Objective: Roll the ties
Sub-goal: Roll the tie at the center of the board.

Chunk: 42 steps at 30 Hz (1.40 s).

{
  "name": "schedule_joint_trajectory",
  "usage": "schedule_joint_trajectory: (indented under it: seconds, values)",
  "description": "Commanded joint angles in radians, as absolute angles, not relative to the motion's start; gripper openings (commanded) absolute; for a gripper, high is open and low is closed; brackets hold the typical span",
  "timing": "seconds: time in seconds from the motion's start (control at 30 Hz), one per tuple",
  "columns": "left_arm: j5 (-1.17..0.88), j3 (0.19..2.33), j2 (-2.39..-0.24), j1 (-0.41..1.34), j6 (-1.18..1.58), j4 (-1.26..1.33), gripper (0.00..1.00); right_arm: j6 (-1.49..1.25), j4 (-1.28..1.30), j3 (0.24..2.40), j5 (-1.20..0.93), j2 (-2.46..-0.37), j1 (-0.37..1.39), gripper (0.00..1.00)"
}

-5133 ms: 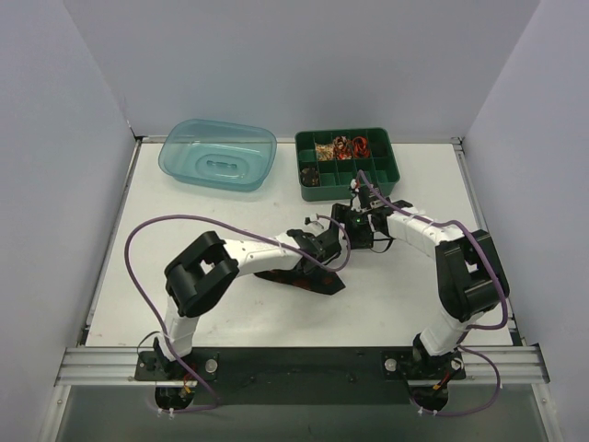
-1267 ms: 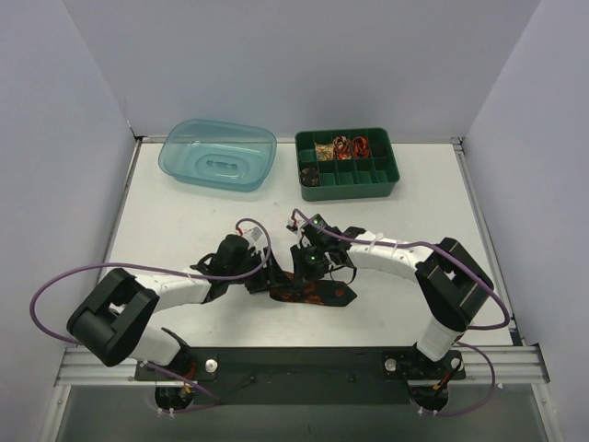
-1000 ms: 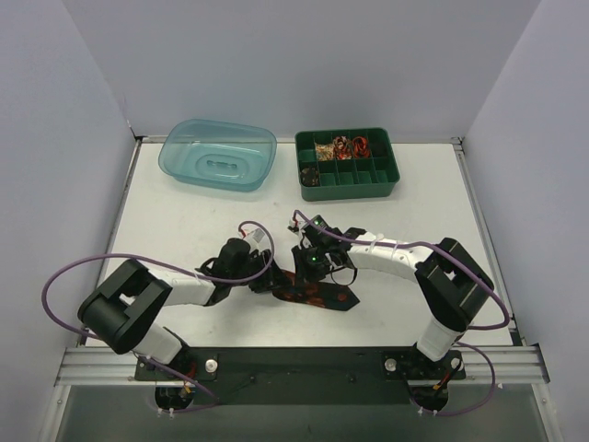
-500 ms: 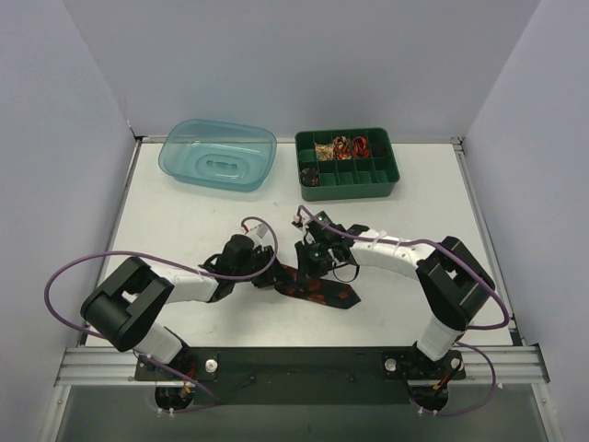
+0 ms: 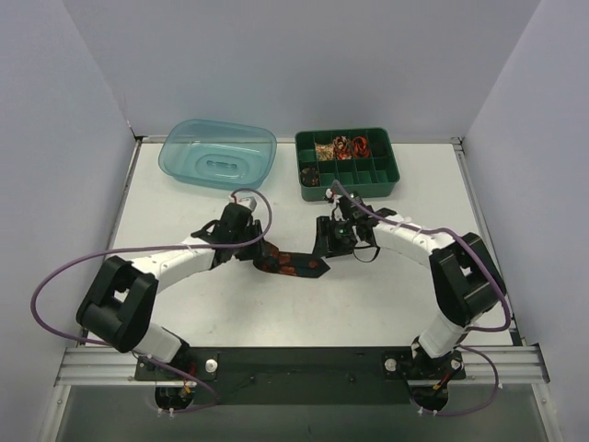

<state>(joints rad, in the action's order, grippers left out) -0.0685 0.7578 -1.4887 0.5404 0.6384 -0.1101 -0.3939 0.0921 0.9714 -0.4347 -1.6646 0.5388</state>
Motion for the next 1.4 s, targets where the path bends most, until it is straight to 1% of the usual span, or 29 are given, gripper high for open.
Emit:
schedule_joint_trajectory:
  seconds: [0.0,0.1,0.13,0.2,0.23,0.3,0.33,0.43,0.57,0.77,0.87,1.1,1.37]
  values:
    - [0.066,0.900,-1.517,0.537,0.482,-0.371,0.00,-0.385,0.112,0.994,-0.449,-1.594,0.506,0.47]
    - [0.101,0.989,-1.574,0.538,0.433,-0.469,0.00,-0.396,0.112,0.980,-0.448,-1.583,0.483,0.52]
    - [0.109,1.011,-1.586,0.540,0.423,-0.491,0.00,-0.396,0.110,0.977,-0.448,-1.580,0.479,0.56]
    - [0.147,1.058,-1.609,0.546,0.404,-0.547,0.00,-0.399,0.109,0.970,-0.446,-1.572,0.468,0.60]
    - [0.158,1.071,-1.615,0.548,0.399,-0.561,0.00,-0.402,0.106,0.966,-0.440,-1.569,0.466,0.66]
    - [0.190,1.101,-1.627,0.561,0.384,-0.597,0.00,-0.402,0.104,0.959,-0.427,-1.562,0.460,0.71]
    - [0.204,1.109,-1.634,0.564,0.382,-0.609,0.00,-0.406,0.104,0.956,-0.420,-1.559,0.457,0.76]
    - [0.273,1.147,-1.658,0.600,0.380,-0.658,0.00,-0.405,0.103,0.945,-0.408,-1.546,0.449,0.82]
    - [0.356,1.189,-1.704,0.655,0.391,-0.710,0.00,-0.416,0.098,0.933,-0.397,-1.536,0.437,0.85]
    - [0.538,1.246,-1.789,0.768,0.448,-0.790,0.00,-0.437,0.098,0.910,-0.383,-1.523,0.391,0.86]
    - [0.590,1.273,-1.835,0.824,0.486,-0.831,0.00,-0.443,0.097,0.899,-0.384,-1.517,0.371,0.87]
    - [0.643,1.393,-1.992,0.937,0.564,-0.919,0.00,-0.448,0.095,0.881,-0.377,-1.513,0.359,0.89]
    - [0.594,1.444,-2.046,0.999,0.591,-0.896,0.00,-0.446,0.095,0.870,-0.379,-1.517,0.356,0.90]
